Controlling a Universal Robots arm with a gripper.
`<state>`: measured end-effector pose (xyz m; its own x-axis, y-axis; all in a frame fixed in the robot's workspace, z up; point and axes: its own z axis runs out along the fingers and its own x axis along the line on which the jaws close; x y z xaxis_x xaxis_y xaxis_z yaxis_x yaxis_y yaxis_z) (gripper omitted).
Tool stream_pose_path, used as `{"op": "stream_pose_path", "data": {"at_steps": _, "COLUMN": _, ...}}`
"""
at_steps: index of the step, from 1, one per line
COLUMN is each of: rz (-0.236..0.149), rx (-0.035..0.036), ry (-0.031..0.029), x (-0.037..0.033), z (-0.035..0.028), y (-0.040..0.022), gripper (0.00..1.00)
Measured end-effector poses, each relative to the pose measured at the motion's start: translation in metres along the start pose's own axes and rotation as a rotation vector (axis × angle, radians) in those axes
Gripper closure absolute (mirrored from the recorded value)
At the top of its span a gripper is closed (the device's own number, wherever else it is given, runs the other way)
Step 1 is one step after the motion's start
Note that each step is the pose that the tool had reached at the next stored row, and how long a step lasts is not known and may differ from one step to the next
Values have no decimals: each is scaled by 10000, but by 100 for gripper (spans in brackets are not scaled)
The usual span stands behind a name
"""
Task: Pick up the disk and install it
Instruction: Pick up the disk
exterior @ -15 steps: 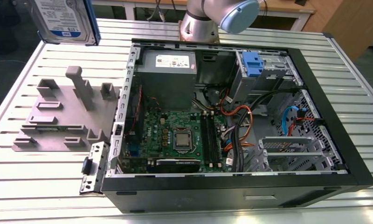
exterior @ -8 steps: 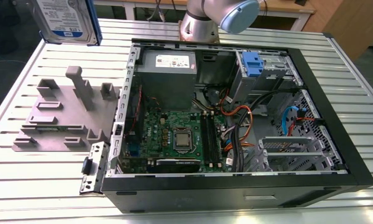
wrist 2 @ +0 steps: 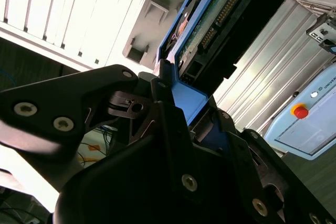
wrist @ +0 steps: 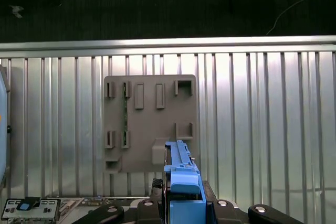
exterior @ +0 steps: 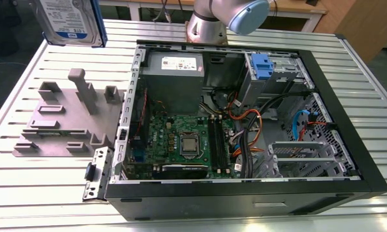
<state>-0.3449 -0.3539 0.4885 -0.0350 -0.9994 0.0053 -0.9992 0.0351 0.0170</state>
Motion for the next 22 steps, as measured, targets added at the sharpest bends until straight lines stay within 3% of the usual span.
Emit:
{"op": "stream_pose_path", "data": {"at_steps": 8, "rz": 1, "rx": 1, "ry": 0, "x": 2, "z": 0, "y": -40, "gripper": 63}}
{"op": "stream_pose_path", "data": {"at_steps": 22, "rz": 0, "rx": 0, "ry": 0, "x": 74, "z": 0, "y": -58, "gripper": 63}}
